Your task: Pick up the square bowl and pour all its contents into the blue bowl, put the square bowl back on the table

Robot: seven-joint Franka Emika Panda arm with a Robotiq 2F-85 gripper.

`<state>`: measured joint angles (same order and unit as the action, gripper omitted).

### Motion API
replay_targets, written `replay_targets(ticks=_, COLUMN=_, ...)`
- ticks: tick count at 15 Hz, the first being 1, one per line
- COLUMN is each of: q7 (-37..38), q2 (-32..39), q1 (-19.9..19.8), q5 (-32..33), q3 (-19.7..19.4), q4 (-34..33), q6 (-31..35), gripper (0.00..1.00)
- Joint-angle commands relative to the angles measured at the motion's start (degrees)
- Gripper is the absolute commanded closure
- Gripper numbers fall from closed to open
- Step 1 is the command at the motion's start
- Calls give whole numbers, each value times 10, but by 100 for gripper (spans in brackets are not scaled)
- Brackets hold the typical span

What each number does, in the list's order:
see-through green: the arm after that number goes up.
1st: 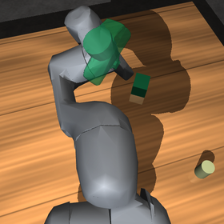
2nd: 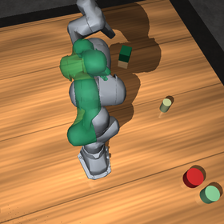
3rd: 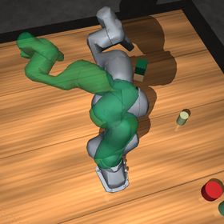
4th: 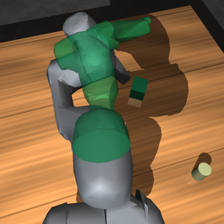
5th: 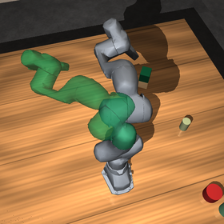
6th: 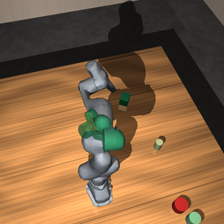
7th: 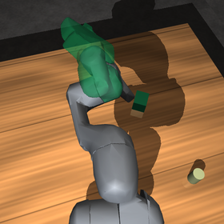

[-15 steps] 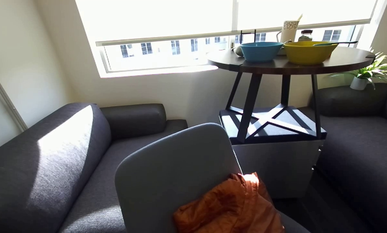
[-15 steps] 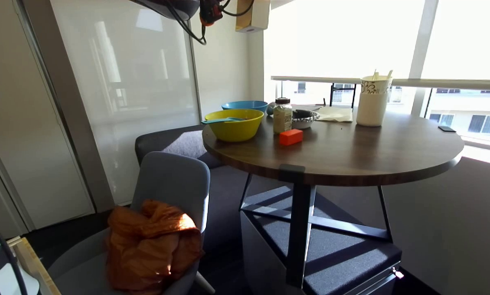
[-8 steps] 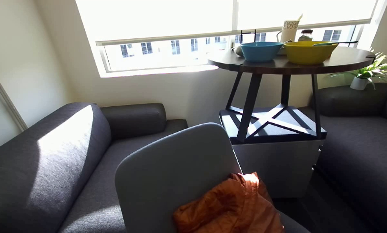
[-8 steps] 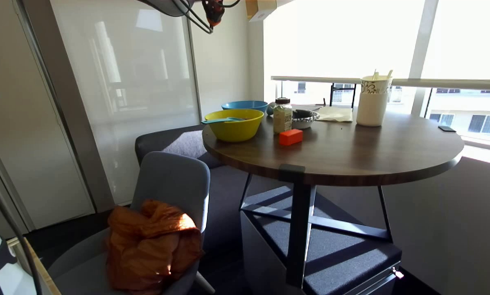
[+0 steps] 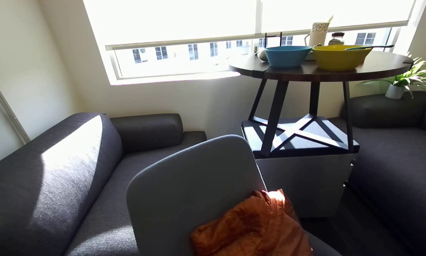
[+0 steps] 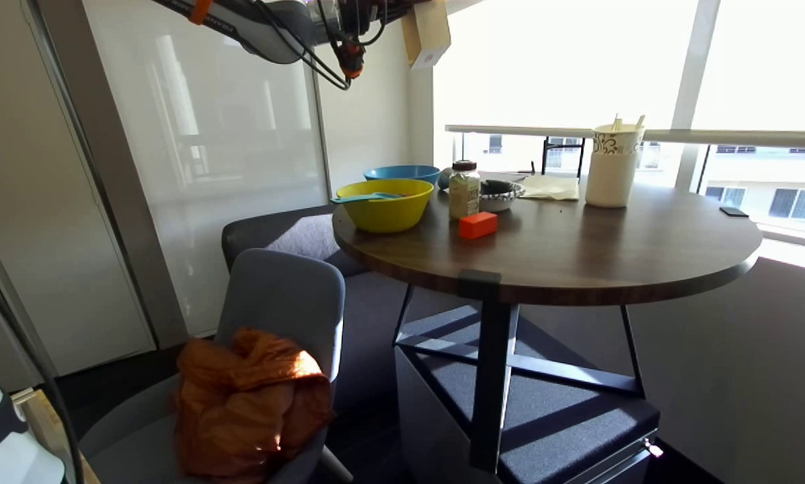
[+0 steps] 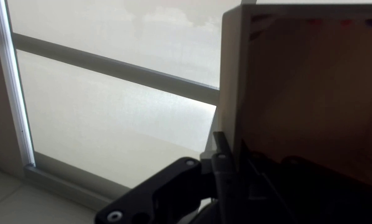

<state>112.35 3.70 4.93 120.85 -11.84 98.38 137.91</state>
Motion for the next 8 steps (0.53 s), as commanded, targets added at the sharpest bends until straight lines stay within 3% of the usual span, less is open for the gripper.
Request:
replay_targets(ticks=1, q7=-3, q2=-2, q1=-35, q5=-1, q3=35, q4=1, q6=1, gripper=98)
replay_targets(ticks=8, q7=57, q2=-10, q1=-45, q5=176, q3=77, q4=64, q6=-58, gripper=98)
